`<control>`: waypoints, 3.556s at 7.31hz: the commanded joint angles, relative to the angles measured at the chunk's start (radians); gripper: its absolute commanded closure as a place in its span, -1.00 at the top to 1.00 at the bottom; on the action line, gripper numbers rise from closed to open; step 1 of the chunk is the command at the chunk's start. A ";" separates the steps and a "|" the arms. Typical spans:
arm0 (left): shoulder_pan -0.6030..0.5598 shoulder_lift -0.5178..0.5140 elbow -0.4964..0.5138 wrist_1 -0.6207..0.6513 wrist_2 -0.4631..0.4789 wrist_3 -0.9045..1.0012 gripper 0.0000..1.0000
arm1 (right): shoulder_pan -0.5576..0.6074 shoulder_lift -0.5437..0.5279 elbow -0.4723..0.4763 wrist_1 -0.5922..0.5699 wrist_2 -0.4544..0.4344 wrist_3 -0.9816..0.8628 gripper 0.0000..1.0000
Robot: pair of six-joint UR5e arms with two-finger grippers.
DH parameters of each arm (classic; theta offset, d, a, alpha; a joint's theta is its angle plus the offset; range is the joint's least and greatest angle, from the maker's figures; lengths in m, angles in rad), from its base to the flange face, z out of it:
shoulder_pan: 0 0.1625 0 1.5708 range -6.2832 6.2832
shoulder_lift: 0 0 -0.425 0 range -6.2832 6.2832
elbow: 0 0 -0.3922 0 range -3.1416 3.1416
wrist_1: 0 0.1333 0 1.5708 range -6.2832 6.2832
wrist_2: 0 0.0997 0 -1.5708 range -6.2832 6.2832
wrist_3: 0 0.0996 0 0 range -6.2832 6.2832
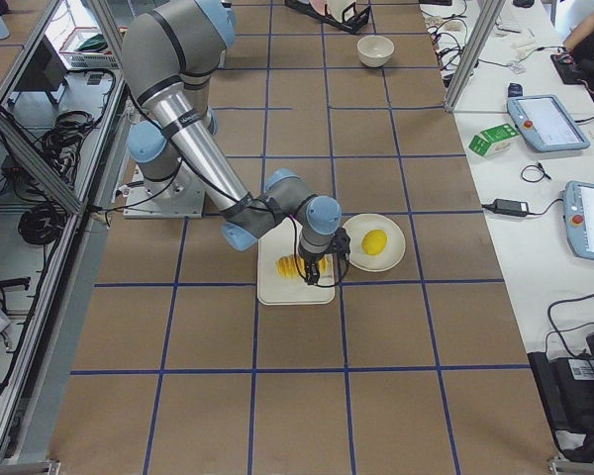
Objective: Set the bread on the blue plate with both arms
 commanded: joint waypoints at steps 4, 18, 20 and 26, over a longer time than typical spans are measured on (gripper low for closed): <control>-0.001 0.031 0.022 -0.031 0.033 -0.001 -1.00 | 0.000 -0.005 -0.008 0.017 -0.006 -0.003 -0.20; -0.530 0.248 0.164 -0.423 -0.142 -0.612 -1.00 | 0.147 -0.224 -0.086 0.302 -0.021 0.144 -0.86; -0.715 0.248 0.038 -0.226 -0.221 -0.844 -1.00 | 0.190 -0.270 -0.088 0.310 -0.021 0.161 -0.86; -1.044 0.128 -0.369 0.487 -0.356 -1.233 -1.00 | 0.352 -0.295 -0.095 0.355 0.059 0.358 -0.85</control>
